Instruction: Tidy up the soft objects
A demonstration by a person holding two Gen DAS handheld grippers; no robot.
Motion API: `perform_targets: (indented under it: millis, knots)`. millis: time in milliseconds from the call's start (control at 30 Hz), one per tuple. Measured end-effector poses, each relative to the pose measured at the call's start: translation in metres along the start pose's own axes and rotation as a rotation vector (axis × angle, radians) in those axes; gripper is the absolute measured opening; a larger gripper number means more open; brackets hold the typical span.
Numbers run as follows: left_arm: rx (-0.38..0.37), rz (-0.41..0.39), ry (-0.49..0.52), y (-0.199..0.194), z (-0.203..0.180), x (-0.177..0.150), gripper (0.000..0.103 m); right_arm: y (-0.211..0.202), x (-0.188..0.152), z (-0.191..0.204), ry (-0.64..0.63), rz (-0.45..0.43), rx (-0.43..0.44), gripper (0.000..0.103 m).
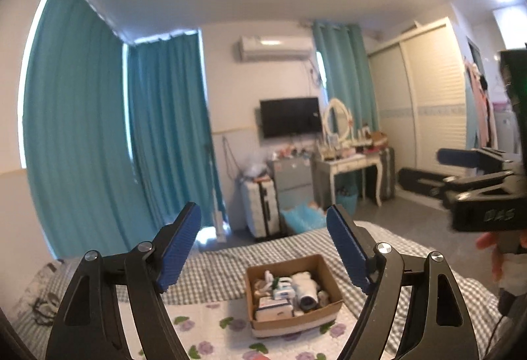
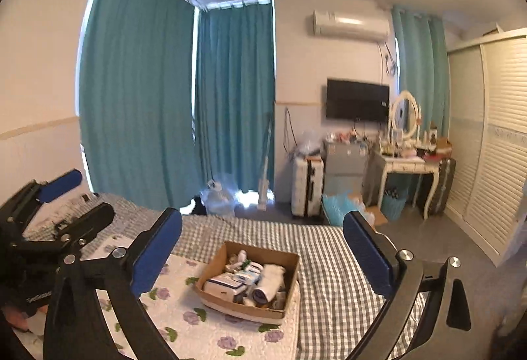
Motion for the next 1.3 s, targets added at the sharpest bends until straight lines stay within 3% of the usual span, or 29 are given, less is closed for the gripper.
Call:
perform_targets:
  millis: [133,233,400,667,833,1300]
  knots:
    - [0.059,-0.021,-0.019,-0.013,0.003,-0.024,0.080,-0.034,-0.023,0.001,0.023,-0.055,0.026,0.103]
    - [0.132,-0.033,-0.046,-0.004,0.005,-0.060,0.080,-0.025,-0.052,0.002,0.013,-0.039,0.055,0.103]
    - [0.020,0.065,-0.126,0.027,0.000,-0.116,0.080,0.025,-0.105,0.003,-0.003,0.011,0.034,0.103]
    - [0.056,0.198,-0.160,0.079,-0.002,-0.169,0.080,0.090,-0.167,-0.007,0.024,0.042,-0.012,0.103]
    - [0.077,0.238,-0.133,0.086,-0.003,-0.185,0.080,0.116,-0.185,-0.017,0.057,0.102,-0.005,0.103]
    - [0.070,0.247,-0.117,0.087,-0.008,-0.189,0.080,0.125,-0.191,-0.016,0.077,0.129,0.018,0.103]
Point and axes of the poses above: each gripper's, at about its wrist camera, not at the fingertips, and y roughly the way its jaws point, z to its left, x to its top, the point moved 3 cm from there along y, roughly the way its jaws point, and after that the axes turned 6 degrees about z, right-handed, at the moved point
